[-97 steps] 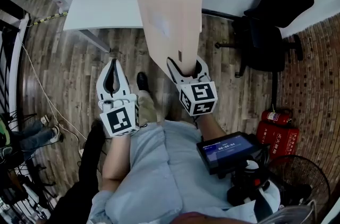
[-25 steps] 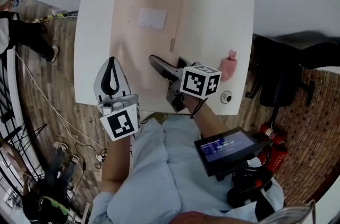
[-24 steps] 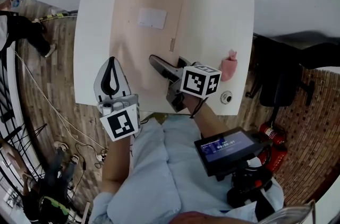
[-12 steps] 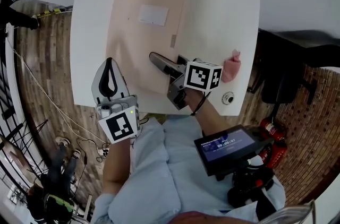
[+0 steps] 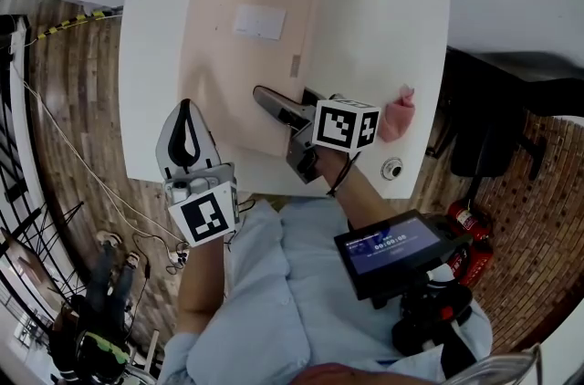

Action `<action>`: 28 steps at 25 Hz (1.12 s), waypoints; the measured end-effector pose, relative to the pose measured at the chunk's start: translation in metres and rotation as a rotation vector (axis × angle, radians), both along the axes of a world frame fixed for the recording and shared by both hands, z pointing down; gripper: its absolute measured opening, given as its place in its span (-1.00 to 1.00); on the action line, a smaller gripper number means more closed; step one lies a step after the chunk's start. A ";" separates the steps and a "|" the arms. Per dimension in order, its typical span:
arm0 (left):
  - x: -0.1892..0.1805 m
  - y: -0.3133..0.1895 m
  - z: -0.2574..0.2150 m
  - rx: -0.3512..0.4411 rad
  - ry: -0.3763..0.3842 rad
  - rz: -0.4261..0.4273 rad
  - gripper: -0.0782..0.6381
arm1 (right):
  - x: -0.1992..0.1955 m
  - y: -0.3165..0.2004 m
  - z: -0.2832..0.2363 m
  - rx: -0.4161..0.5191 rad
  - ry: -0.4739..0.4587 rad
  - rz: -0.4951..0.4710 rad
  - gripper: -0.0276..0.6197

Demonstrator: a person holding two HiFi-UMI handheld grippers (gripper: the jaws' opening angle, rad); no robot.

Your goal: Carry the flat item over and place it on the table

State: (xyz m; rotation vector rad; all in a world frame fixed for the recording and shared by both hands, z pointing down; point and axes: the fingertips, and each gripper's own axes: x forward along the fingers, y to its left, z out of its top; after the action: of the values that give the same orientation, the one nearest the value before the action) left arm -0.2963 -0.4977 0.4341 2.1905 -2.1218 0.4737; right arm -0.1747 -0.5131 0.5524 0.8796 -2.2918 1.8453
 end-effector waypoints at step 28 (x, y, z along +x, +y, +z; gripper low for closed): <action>0.003 -0.001 0.006 -0.017 0.000 -0.005 -0.76 | 0.016 -0.019 0.028 0.044 0.195 -0.037 0.41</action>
State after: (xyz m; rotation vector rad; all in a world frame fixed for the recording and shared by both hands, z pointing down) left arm -0.2936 -0.4988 0.4405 2.1760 -2.1141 0.4895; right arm -0.1585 -0.5320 0.5808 0.9689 -2.2211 1.6211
